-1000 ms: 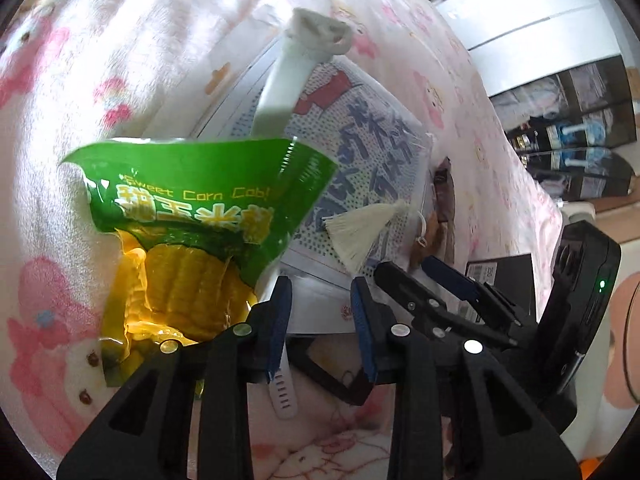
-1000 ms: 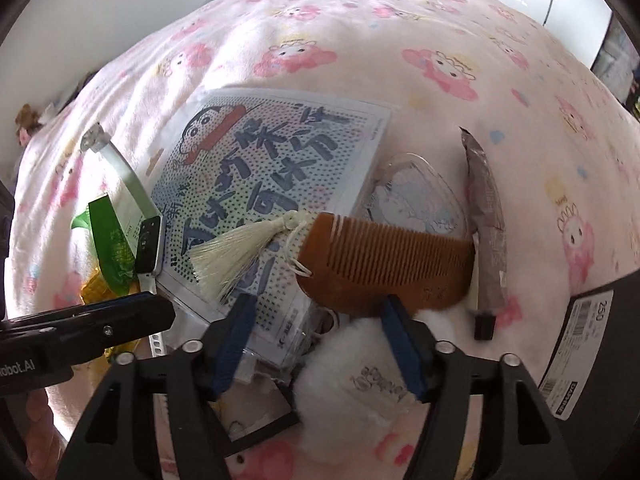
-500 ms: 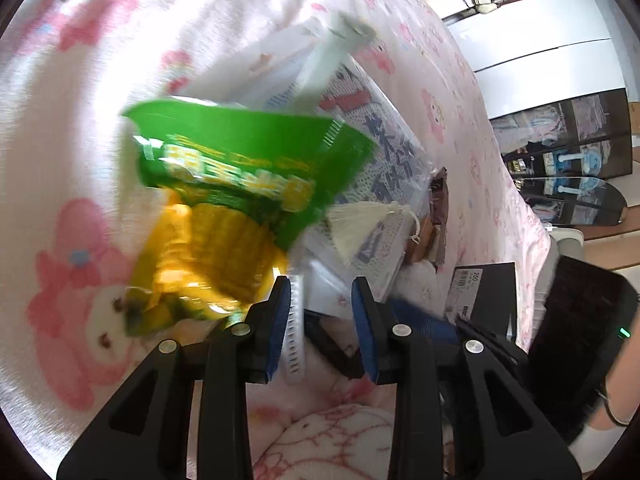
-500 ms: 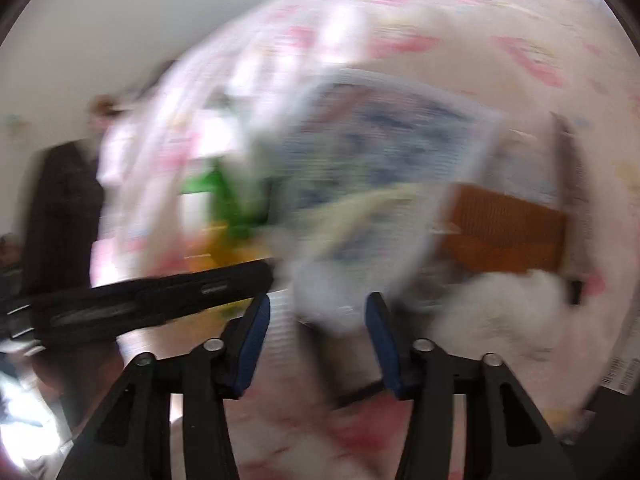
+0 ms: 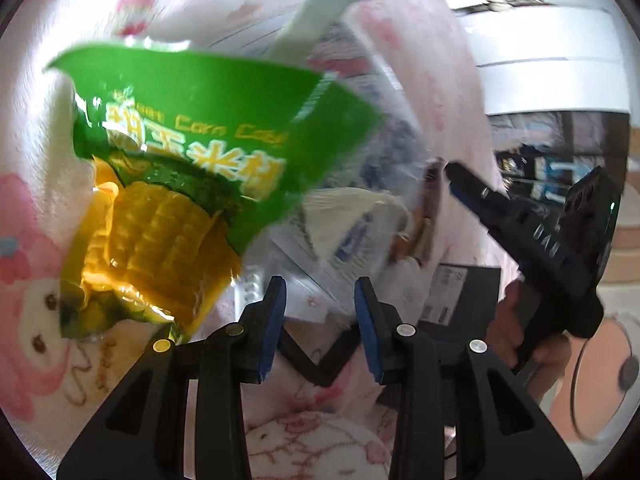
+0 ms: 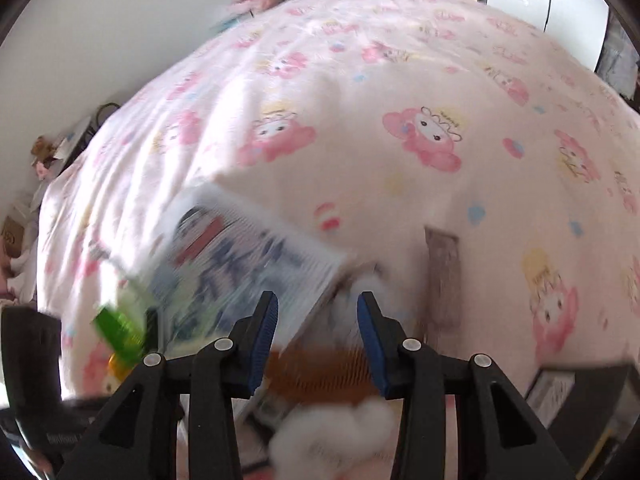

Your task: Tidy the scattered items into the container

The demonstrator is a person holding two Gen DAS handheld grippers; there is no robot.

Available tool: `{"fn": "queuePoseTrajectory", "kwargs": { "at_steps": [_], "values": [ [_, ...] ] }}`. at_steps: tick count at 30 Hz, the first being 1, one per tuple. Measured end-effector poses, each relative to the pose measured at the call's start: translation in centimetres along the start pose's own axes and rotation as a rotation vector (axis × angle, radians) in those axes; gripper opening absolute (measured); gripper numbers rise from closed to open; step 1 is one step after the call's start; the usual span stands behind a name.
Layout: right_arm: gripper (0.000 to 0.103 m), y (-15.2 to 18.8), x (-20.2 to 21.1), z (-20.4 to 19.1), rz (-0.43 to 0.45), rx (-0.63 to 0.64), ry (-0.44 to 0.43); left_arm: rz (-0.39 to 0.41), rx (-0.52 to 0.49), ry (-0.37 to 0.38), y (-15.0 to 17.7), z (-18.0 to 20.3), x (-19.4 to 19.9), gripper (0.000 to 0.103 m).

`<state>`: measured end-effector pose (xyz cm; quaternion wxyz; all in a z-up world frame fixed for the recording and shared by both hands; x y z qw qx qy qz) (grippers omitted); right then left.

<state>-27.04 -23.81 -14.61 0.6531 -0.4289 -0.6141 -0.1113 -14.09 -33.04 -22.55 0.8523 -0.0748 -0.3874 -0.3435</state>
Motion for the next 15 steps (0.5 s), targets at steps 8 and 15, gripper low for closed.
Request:
{"fn": "queuePoseTrajectory", "kwargs": {
  "at_steps": [8, 15],
  "values": [
    [0.046, -3.0, -5.6, 0.6, -0.049, -0.008, -0.063, 0.09, 0.053, -0.02, -0.7, 0.1, -0.3, 0.035],
    [0.047, -1.7, -2.8, -1.4, -0.04, 0.065, -0.05, 0.131, 0.044, -0.031, -0.8, -0.4, 0.9, 0.035]
  ]
}}
Point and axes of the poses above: each gripper's, at about its wrist camera, not at the fingertips, and x roughly against the way its jaws point, z to its right, y to its underside, the point moved 3 cm from there along -x, roughly the way its jaws point, and after that the axes turned 8 degrees about x, right-handed, at the moved point
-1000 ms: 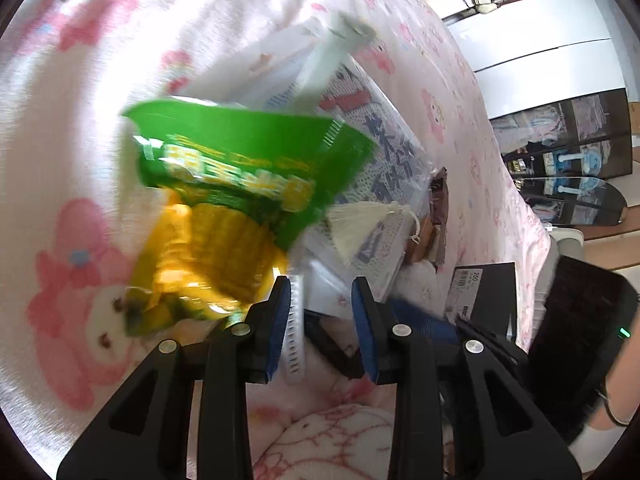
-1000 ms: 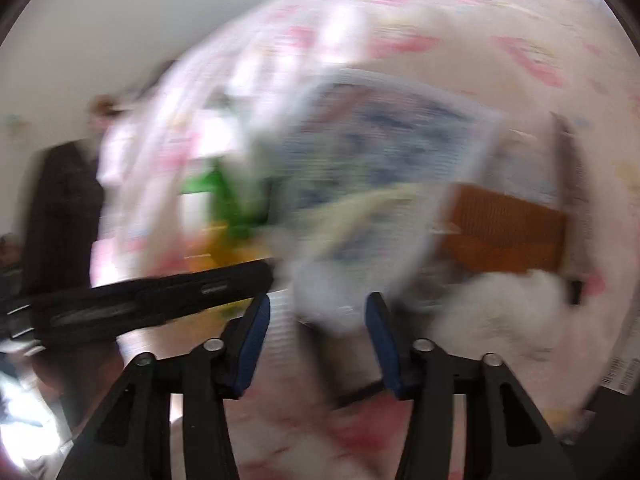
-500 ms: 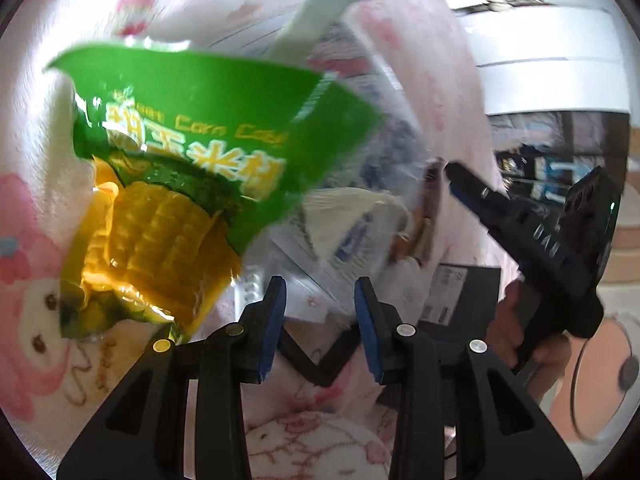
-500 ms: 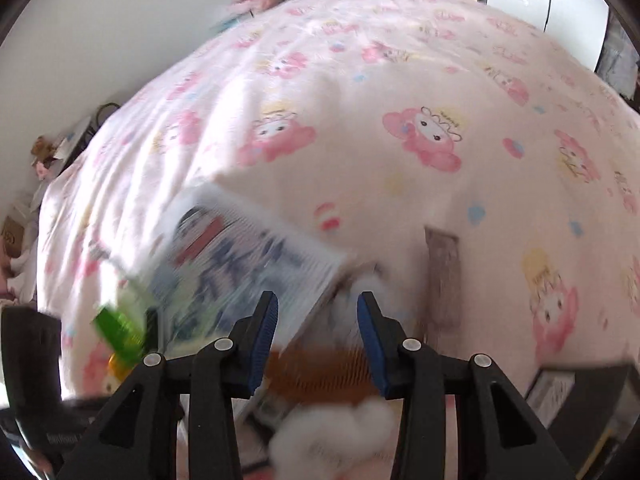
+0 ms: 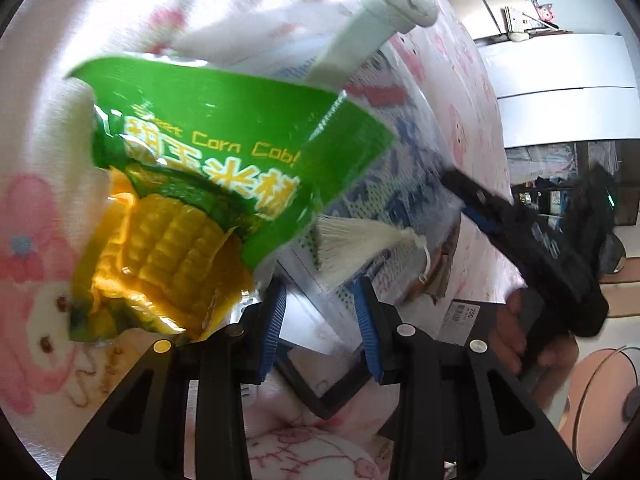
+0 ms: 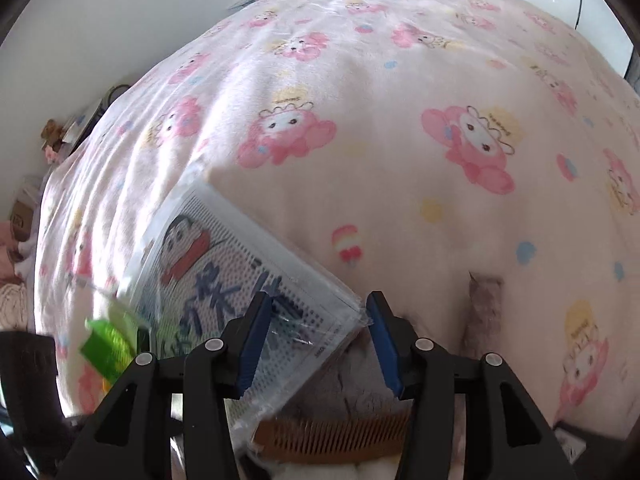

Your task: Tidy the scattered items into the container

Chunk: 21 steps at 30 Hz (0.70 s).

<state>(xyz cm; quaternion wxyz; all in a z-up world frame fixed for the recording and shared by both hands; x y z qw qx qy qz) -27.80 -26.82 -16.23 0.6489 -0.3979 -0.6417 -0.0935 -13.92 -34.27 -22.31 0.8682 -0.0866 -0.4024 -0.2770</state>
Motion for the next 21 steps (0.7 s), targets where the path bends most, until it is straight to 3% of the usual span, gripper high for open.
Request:
{"fn": "queuePoseTrajectory", "kwargs": {
  "at_steps": [3, 7, 12, 16, 18, 21],
  "values": [
    [0.047, 2.0, 2.3, -1.7, -0.006, 0.043, 0.022, 0.032, 0.038, 0.005, 0.1, -0.9, 0.7, 0.035],
    [0.047, 6.3, 4.8, -3.4, -0.058, 0.112, 0.064, 0.062, 0.018, -0.021, 0.5, -1.3, 1.1, 0.035],
    [0.047, 10.3, 5.7, -2.9, -0.135, 0.068, -0.016, 0.024, -0.021, -0.014, -0.2, -1.3, 0.8, 0.035],
    [0.047, 9.4, 5.7, -1.5, -0.081, 0.008, -0.036, 0.006, -0.042, -0.036, -0.2, -1.2, 0.4, 0.035],
    [0.047, 8.2, 5.3, -1.6, -0.018, 0.032, -0.001, 0.02, -0.035, -0.046, 0.2, -1.2, 0.0, 0.036],
    [0.049, 7.2, 2.4, -1.9, -0.048, 0.033, -0.003, 0.021, -0.048, -0.063, 0.3, -0.7, -0.4, 0.036]
  ]
}}
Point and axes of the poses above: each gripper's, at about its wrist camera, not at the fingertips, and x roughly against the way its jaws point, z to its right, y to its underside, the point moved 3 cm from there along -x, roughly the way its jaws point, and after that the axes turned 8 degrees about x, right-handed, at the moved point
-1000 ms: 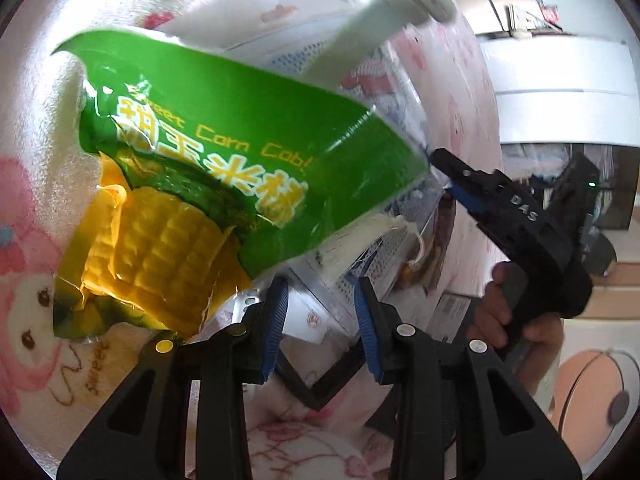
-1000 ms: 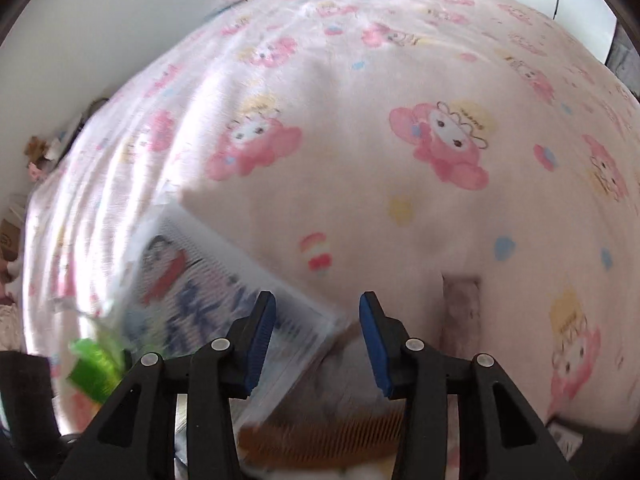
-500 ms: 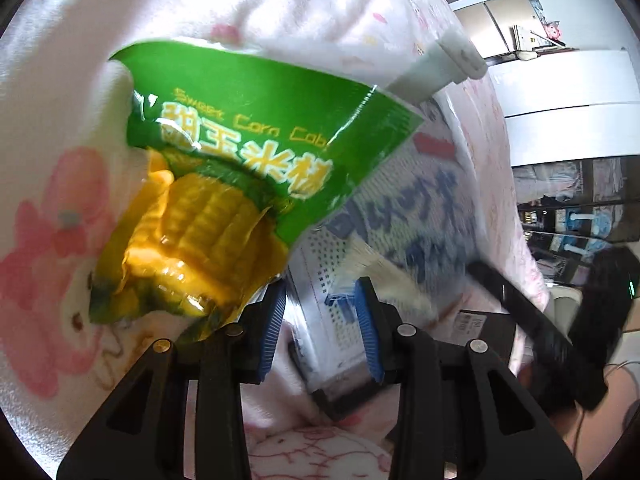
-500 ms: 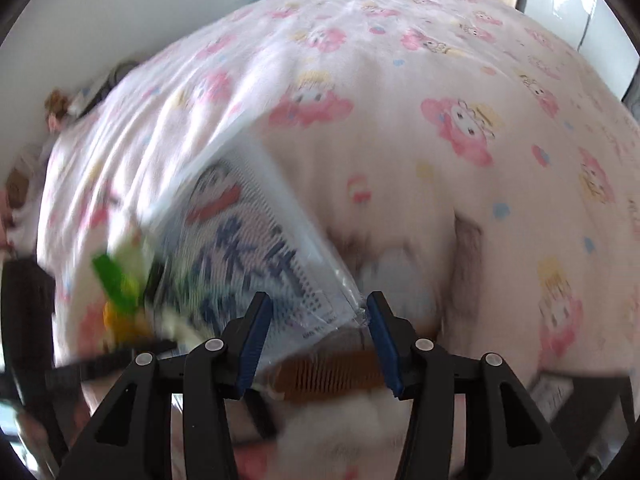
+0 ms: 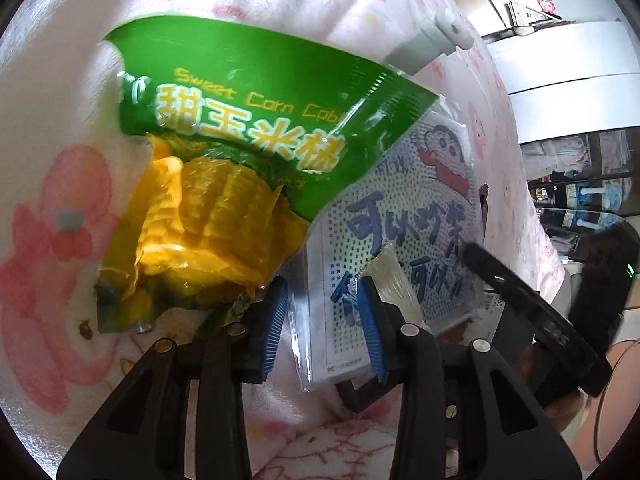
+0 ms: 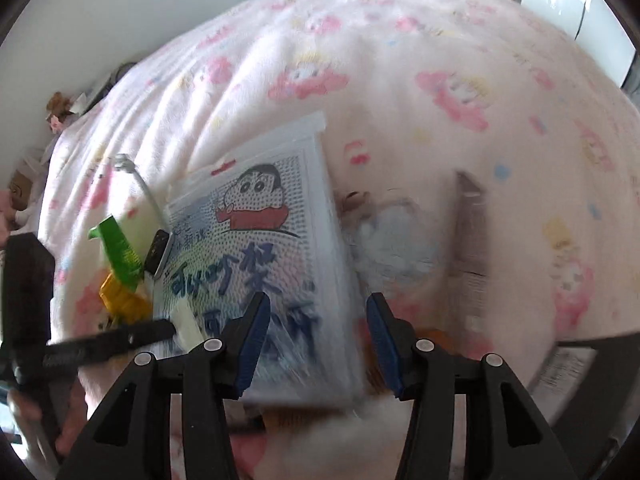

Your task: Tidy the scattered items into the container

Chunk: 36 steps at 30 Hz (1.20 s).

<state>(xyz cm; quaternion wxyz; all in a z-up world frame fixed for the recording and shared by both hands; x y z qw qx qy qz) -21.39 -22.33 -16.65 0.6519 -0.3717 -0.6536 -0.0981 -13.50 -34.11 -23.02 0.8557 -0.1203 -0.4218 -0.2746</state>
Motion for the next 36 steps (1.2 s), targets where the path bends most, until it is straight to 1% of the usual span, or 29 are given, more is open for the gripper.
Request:
{"fn": "queuePoseTrajectory", "kwargs": {
  "at_steps": [1, 2, 4, 6, 8, 9, 11, 14, 17, 19, 21, 24, 25, 27, 30, 32, 35, 36],
  "values": [
    [0.049, -0.2, -0.6, -0.1, -0.008, -0.011, 0.008, -0.002, -0.012, -0.004, -0.2, 0.5, -0.2, 0.036],
    [0.049, -0.3, -0.9, 0.0, -0.006, -0.022, 0.013, -0.006, -0.025, -0.009, -0.2, 1.0, -0.4, 0.039],
    [0.049, -0.1, -0.1, 0.1, 0.004, -0.04, 0.004, -0.006, -0.056, -0.009, 0.1, 1.6, -0.2, 0.042],
    [0.049, 0.6, 1.9, -0.2, 0.02, -0.052, -0.014, -0.013, -0.075, 0.013, 0.4, 2.0, 0.2, 0.049],
    [0.049, 1.8, 4.7, -0.9, 0.039, -0.054, -0.03, -0.034, -0.075, 0.059, 0.4, 2.1, 0.6, 0.05],
    [0.049, 2.2, 5.5, -1.0, 0.046, -0.05, -0.033, -0.042, -0.079, 0.065, 0.4, 2.1, 0.7, 0.05],
    [0.049, 4.0, 7.1, -2.1, 0.038, -0.044, -0.049, -0.049, -0.106, 0.044, 0.5, 2.2, 1.0, 0.048],
    [0.048, 5.8, 6.1, -2.9, -0.021, -0.054, -0.071, -0.066, -0.104, 0.023, 0.2, 2.1, 1.0, 0.048],
    [0.048, 7.1, 5.9, -2.2, -0.011, -0.105, -0.067, -0.064, -0.107, 0.023, -0.2, 2.6, 0.4, 0.046],
    [0.048, 7.1, 5.7, -1.4, 0.01, -0.147, -0.058, -0.07, -0.122, 0.005, 0.3, 1.6, 0.8, 0.046],
    [0.048, 6.4, 4.9, -0.7, 0.025, -0.165, -0.042, -0.066, -0.144, -0.018, 0.2, 1.8, 0.8, 0.046],
    [0.049, 5.6, 2.7, 0.0, -0.018, -0.19, -0.047, -0.04, -0.163, -0.056, 0.4, 1.1, 0.6, 0.048],
    [0.05, 5.3, 1.9, 0.2, -0.023, -0.197, -0.049, -0.028, -0.17, -0.068, 0.2, 1.3, 0.4, 0.049],
    [0.049, 5.0, 1.7, 0.3, -0.012, -0.209, -0.049, -0.02, -0.185, -0.08, 0.0, 1.8, -0.1, 0.053],
    [0.045, 4.7, 3.1, 0.2, 0.024, -0.22, -0.03, -0.018, -0.224, -0.077, 0.2, 2.4, 0.8, 0.053],
    [0.044, 4.7, 4.7, -0.3, 0.053, -0.21, -0.02, 0.0, -0.255, -0.05, 0.8, 3.2, 2.2, 0.05],
    [0.044, 5.1, 8.1, -1.5, 0.098, -0.157, 0.03, 0.033, -0.302, -0.009, 2.3, 4.4, 4.9, 0.05],
    [0.044, 5.2, 9.2, -1.3, 0.114, -0.156, 0.032, 0.04, -0.307, 0.004, 2.6, 4.7, 5.6, 0.05]
  ]
}}
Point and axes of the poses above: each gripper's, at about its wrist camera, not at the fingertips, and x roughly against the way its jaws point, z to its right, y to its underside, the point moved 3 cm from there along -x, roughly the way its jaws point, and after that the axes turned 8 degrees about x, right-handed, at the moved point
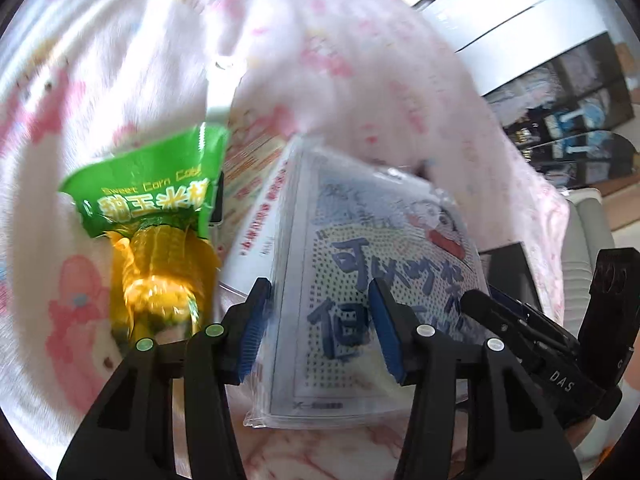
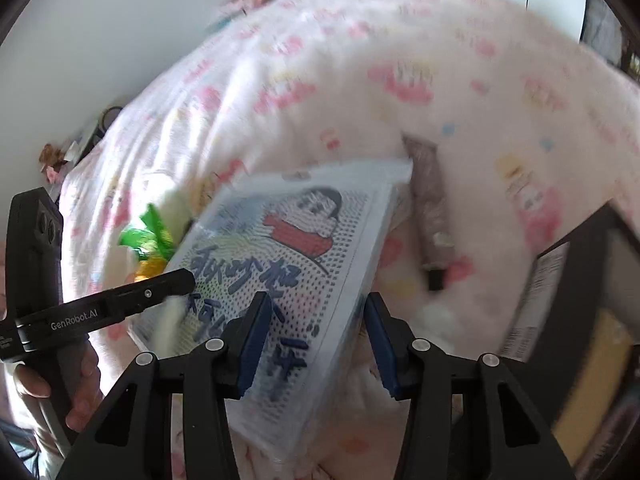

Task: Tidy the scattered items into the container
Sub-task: 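Carry the clear cartoon packet over the open black container with the left tool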

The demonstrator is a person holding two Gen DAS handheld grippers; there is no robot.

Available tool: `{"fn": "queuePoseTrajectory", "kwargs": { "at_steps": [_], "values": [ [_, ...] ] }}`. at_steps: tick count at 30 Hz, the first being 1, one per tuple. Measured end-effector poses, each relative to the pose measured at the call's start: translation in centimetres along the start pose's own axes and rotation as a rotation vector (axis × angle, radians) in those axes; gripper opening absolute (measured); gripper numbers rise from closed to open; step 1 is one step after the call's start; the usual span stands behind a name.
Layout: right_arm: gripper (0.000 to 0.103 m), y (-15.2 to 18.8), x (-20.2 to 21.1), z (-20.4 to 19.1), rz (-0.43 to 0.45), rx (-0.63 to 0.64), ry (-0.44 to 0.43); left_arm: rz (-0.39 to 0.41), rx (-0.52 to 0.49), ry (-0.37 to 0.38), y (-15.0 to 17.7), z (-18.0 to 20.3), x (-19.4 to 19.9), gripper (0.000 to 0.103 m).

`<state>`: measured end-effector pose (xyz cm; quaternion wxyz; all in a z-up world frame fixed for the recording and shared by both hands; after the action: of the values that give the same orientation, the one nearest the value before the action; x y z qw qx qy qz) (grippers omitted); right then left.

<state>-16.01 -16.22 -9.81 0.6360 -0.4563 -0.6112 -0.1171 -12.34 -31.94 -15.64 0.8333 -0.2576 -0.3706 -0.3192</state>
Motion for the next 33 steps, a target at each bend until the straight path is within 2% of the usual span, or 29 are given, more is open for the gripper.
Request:
{"fn": "queuePoseTrajectory", "kwargs": {
  "at_steps": [7, 14, 19, 23, 28, 33],
  "values": [
    [0.044, 0.9, 6.8, -1.0, 0.116, -0.012, -0.008, 0.064, -0.045, 0.081, 2.6, 2.6, 5.6, 0.05],
    [0.044, 3.4, 11.1, -0.3, 0.178, -0.058, -0.004, 0.076, -0.129, 0.099, 5.3, 6.9, 7.6, 0.05],
    [0.044, 6.0, 14.0, 1.2, 0.206, -0.066, 0.026, 0.072, -0.196, 0.108, 7.5, 11.2, 7.6, 0.05],
    [0.044, 8.1, 16.6, 3.5, 0.232, -0.1, 0.049, 0.038, -0.238, 0.138, 9.4, 14.1, 6.9, 0.05],
    [0.044, 11.1, 19.2, 7.5, 0.255, -0.147, 0.083, -0.051, -0.268, 0.176, 11.5, 18.5, 4.2, 0.05],
    [0.044, 13.5, 20.9, 12.9, 0.269, -0.208, 0.104, -0.139, -0.325, 0.181, 13.3, 23.2, 0.3, 0.05]
  ]
}}
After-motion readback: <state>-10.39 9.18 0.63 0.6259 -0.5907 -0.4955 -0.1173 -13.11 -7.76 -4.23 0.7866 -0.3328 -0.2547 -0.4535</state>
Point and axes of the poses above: each gripper's, at about its wrist camera, not at the fingertips, and x roughly against the way its jaws point, z to its right, y to its underside, the point moved 3 cm from there along -x, roughly the way its jaws point, and after that the axes turned 8 degrees about x, right-handed, at the moved point
